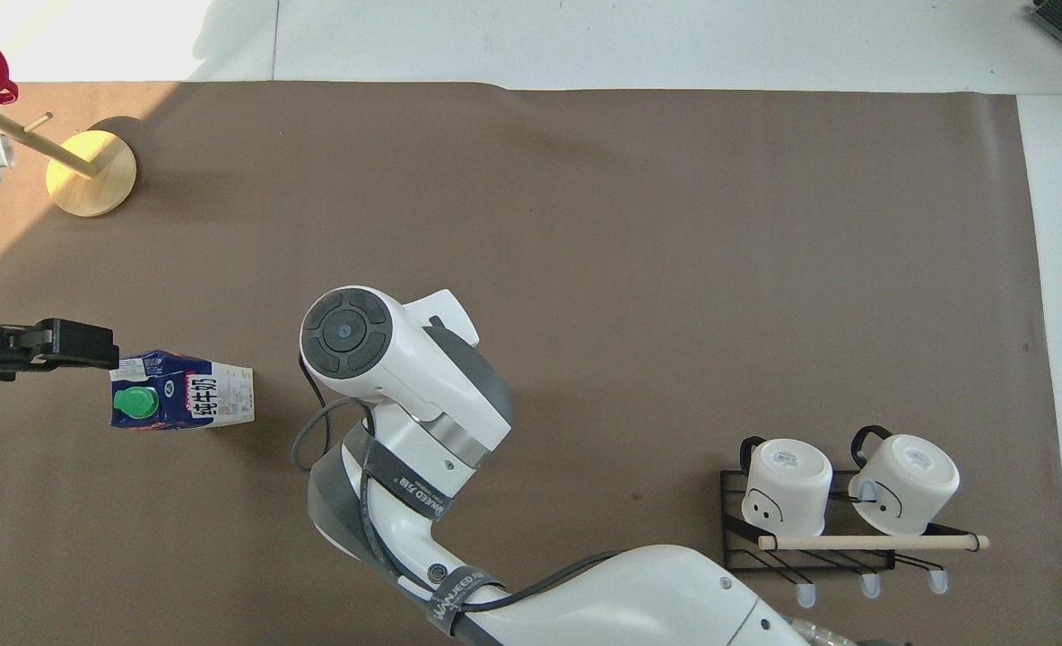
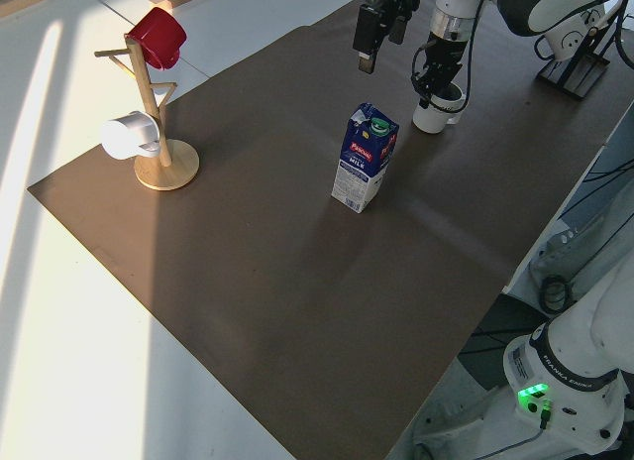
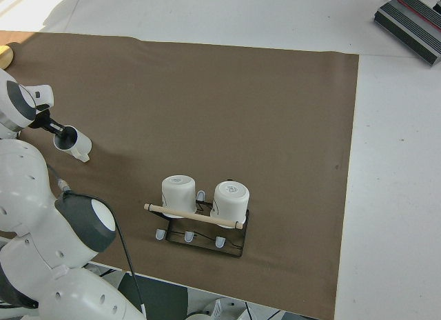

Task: Place cup and milk on table
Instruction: 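Lower the mug with the right gripper while the left gripper grasps the carton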

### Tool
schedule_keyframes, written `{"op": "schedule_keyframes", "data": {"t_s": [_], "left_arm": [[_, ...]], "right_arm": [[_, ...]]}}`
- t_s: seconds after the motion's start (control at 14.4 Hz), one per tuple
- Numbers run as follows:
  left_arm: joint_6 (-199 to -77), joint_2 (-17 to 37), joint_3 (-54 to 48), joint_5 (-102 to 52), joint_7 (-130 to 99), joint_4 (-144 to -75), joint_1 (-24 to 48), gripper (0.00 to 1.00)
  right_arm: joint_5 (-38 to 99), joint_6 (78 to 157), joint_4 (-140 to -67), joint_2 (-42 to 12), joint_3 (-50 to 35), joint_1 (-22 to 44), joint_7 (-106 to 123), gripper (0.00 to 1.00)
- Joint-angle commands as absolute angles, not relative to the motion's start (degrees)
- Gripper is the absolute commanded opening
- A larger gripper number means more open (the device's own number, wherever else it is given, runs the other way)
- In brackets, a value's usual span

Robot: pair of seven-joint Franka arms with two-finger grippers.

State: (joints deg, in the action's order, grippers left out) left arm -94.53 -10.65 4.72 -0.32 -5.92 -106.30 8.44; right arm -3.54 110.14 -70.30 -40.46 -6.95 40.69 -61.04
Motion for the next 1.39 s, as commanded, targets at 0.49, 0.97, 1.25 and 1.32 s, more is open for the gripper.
{"op": "schedule_keyframes", "data": {"t_s": [0.49,0.97,1.25,1.32], "left_arm": [[-107.48,-21.26,4.83,-0.79,-0.62,-125.67,7.91,1.0],[-113.9,-22.59,4.75,-0.79,3.25,-131.22,8.09,1.0],[-118.82,-22.59,4.75,-0.7,3.51,-135.08,8.17,1.0],[-119.26,-22.41,4.75,-0.7,3.95,-135.17,8.17,1.0]], "right_arm": [[-3.69,110.04,-76.18,-24.82,-7.47,31.66,-56.45,1.0],[-3.52,101.53,-85.17,-8.72,-7.47,18.92,-43.45,1.0],[-3.08,97.4,-84.55,-4.31,-7.38,8.11,-28.07,1.0],[-3.08,95.82,-83.94,-3.7,-7.3,6.17,-24.82,1.0]]}}
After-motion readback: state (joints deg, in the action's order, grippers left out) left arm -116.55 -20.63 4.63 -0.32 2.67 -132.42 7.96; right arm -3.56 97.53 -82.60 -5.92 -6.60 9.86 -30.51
